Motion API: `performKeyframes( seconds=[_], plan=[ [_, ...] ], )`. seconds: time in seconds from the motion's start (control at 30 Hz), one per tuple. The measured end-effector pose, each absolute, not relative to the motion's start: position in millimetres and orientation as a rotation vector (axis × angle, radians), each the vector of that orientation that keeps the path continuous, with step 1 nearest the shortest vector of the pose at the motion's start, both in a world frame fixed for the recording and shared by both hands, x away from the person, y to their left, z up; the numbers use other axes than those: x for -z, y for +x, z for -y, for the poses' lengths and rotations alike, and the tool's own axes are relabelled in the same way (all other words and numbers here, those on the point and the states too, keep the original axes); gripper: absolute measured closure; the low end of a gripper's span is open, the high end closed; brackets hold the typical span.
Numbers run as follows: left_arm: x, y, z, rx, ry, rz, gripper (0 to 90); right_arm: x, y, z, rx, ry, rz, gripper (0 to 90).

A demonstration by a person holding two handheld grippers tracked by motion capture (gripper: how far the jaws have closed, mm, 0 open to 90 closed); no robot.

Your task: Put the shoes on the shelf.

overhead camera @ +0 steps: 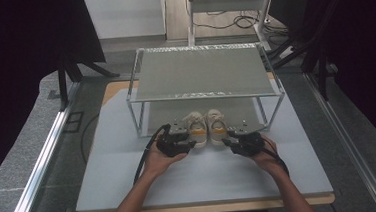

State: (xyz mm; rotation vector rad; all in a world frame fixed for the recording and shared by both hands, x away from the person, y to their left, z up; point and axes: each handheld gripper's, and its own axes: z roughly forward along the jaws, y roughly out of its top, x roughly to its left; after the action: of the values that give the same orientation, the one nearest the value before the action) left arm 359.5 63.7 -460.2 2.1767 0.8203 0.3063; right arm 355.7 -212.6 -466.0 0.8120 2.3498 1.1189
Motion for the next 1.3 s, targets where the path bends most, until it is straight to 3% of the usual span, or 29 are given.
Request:
performKeyframes(
  seconds=[1.3],
  plan=[
    [461.4,409.6,-48.5,-0.433,2.269,-0.842,57.5,471.9,395.9,190.5,-1.023,0.895,-2.254,62.3]
  ],
)
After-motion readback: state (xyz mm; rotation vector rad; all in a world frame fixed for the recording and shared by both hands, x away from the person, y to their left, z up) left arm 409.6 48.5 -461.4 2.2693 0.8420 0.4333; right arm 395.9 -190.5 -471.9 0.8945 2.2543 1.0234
